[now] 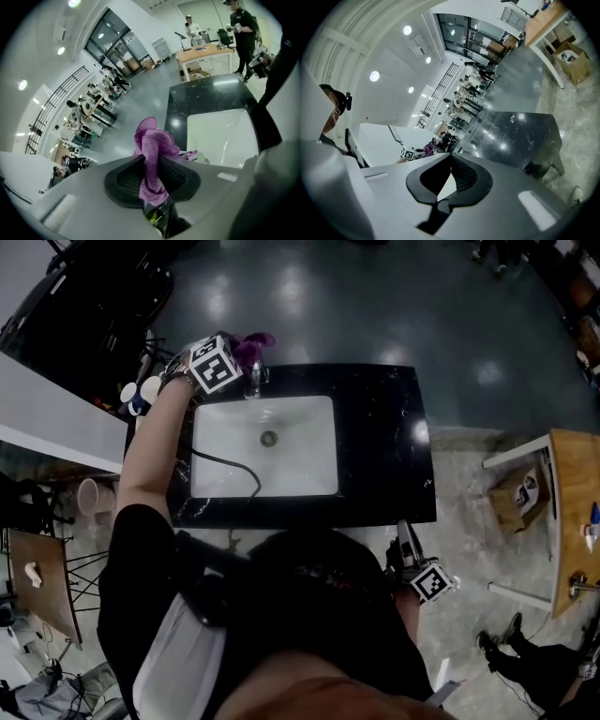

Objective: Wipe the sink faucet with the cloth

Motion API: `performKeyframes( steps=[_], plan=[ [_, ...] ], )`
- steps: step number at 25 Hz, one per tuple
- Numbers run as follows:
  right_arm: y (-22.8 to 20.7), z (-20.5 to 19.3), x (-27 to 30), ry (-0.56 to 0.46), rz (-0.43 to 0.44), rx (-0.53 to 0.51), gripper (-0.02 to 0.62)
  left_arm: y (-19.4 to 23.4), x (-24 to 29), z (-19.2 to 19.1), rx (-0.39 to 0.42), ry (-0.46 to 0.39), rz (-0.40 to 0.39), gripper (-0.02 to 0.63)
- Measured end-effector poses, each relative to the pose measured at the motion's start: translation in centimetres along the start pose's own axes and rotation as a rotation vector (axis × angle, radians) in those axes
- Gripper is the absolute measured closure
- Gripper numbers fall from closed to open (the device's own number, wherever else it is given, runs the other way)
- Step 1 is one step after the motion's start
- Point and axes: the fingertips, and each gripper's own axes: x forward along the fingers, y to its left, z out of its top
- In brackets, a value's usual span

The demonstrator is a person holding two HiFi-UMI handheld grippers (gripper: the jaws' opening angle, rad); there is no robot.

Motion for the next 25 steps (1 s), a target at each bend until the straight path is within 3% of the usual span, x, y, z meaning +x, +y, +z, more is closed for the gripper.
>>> performKeyframes(
  steps=[4, 8, 18, 25],
  plan=[
    [0.7, -0.7, 1.3, 0.060, 0.031, -0.012, 0.584, -6.5, -4.4, -0.4, 0.018, -0.080, -0.064, 0.525],
    [1.4, -2.1, 2.8, 0.133, 0.047, -0.017, 0.584, -10.3, -3.5, -1.7, 0.015, -0.083, -0.085, 0.523],
    [1.0, -2.5, 2.3, 0.101, -0.021, -0.020, 0.584, -4.6, 3.3, -3.1, -0.151, -0.074, 0.054, 0.526],
    [0.7, -2.9, 2.4, 0.099, -0.051, -0.007, 0.584, -3.6, 3.9, -3.6, -0.235, -0.100, 0.057, 0.529]
  ],
)
